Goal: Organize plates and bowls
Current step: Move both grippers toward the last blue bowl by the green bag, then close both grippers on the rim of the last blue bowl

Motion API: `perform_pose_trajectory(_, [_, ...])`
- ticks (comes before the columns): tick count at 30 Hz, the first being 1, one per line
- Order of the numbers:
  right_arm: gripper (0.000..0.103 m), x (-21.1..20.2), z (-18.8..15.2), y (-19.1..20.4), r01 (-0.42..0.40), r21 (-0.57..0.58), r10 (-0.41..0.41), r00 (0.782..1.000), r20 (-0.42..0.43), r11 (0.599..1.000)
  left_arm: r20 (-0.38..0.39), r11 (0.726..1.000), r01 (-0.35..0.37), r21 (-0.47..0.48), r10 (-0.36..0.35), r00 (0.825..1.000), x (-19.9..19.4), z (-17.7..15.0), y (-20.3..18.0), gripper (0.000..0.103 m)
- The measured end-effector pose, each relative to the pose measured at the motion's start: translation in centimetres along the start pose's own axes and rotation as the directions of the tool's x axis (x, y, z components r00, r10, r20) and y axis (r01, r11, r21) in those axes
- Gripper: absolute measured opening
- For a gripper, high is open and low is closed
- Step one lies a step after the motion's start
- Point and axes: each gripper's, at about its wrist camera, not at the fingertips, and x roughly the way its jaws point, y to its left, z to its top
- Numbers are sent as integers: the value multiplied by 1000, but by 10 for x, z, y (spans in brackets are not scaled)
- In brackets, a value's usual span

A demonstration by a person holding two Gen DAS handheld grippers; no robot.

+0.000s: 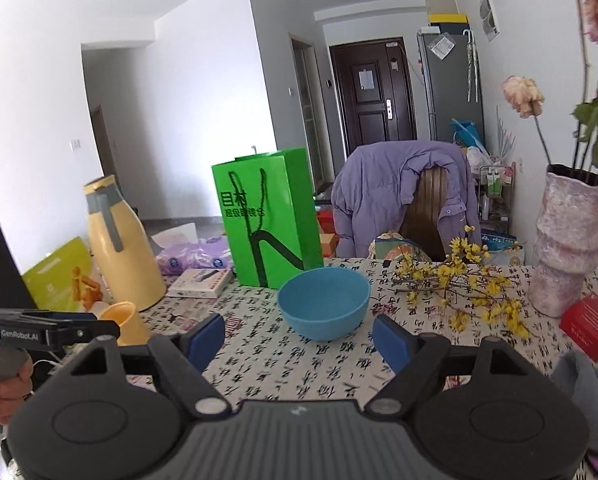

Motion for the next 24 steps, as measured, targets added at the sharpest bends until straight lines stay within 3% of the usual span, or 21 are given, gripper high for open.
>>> perform_pose_trajectory(6, [80,95,25,-36,11,125,3,994,-111,992,-64,1000,-8,-10,8,998,83,43,8,95])
perform_pose_trajectory(10, [79,159,26,-58,75,219,-37,984,-175,973,-140,999,-2,-32,-2,990,145,65,12,93])
perform_pose_trajectory(15, [73,229,21,-80,129,326,-39,963,-268,936,-232,995,-71,-68,54,971,217,78,21,92])
perform_pose_trajectory(21, [59,282,7,-90,197,339,-81,941,-328,920,-285,992,-94,-85,66,956,272,76,29,77])
perform_pose_trajectory(24, [41,299,0,-94,202,341,-74,932,-354,918,-287,992,-79,-96,49,957,283,70,31,57])
